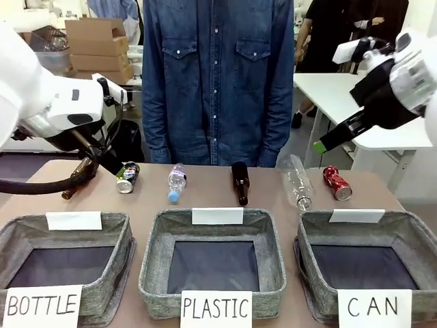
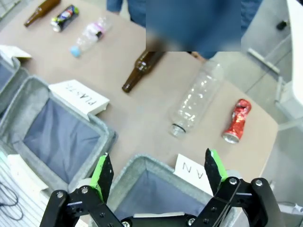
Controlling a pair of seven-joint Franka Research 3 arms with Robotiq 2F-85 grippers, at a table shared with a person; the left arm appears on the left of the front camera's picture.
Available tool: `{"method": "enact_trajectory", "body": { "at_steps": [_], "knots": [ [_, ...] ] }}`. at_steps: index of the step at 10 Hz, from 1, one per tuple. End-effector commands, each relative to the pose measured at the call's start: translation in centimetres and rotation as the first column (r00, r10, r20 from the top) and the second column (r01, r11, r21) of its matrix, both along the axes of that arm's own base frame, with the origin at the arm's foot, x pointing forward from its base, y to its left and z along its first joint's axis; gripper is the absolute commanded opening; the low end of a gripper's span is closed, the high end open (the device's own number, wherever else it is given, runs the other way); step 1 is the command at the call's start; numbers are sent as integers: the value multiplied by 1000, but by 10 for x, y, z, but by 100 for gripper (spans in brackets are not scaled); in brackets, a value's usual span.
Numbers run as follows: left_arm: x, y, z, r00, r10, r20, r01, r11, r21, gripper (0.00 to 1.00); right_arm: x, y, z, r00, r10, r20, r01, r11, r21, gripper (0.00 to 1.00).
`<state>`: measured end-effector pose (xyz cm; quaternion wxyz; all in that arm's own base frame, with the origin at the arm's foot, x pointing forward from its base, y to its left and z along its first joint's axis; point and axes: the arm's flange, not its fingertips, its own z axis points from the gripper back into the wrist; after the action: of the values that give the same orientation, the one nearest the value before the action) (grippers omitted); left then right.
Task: Sort the can waste into the basket.
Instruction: Pick up the can waste from the table and place it in the right Fabric basket.
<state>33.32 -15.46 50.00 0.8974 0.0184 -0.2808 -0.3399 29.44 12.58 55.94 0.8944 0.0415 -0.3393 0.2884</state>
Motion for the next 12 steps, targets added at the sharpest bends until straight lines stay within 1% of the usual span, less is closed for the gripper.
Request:
{"method": "enact_trajectory", "body": {
  "at_steps": [1, 2, 3, 4, 5, 6, 7, 8, 9, 10, 11, 12],
  "knots": [
    [-14, 0, 18, 1000, -10, 29, 10, 1000, -2, 100, 1, -1, -6, 994, -20, -104, 19, 1000, -9, 100],
    [-8, 18, 23, 984, -40, -175, 12, 987, -162, 100, -5, -21, 1, 964, -54, -261, 94, 985, 145, 100],
    [-9, 47, 31, 942, -227, -246, 101, 893, -439, 100, -15, -52, 12, 914, 54, -403, 127, 904, 408, 100],
    [-9, 80, 30, 912, -360, -198, 131, 712, -690, 100, -19, -81, 16, 891, 32, -452, 263, 776, 573, 100],
    [-10, 107, 23, 887, -437, -150, 141, 565, -813, 100, -20, -100, 16, 860, 53, -508, 345, 672, 655, 100],
    [-13, 132, 16, 868, -490, -79, 141, 397, -907, 100, -18, -119, 16, 837, 107, -536, 391, 568, 724, 100],
    [-19, 152, 10, 876, -482, -22, 140, 298, -944, 100, -18, -134, 14, 864, 128, -487, 377, 476, 794, 100],
    [-26, 166, 6, 883, -468, 40, 157, 214, -964, 100, -19, -147, 10, 874, 139, -465, 381, 399, 834, 100],
    [-32, 181, -1, 895, -439, 83, 165, 153, -974, 100, -18, -157, 3, 872, 131, -473, 406, 349, 845, 100],
    [-35, 191, -8, 900, -420, 115, 170, 96, -981, 100, -14, -162, -6, 855, 128, -503, 441, 332, 834, 100],
    [-36, 188, -10, 904, -412, 115, 168, 96, -981, 100, -8, -163, -14, 841, 125, -526, 466, 324, 823, 100],
    [-34, 180, -6, 908, -415, 59, 151, 193, -969, 100, -4, -161, -19, 846, 105, -523, 469, 323, 822, 100]
  ]
}}
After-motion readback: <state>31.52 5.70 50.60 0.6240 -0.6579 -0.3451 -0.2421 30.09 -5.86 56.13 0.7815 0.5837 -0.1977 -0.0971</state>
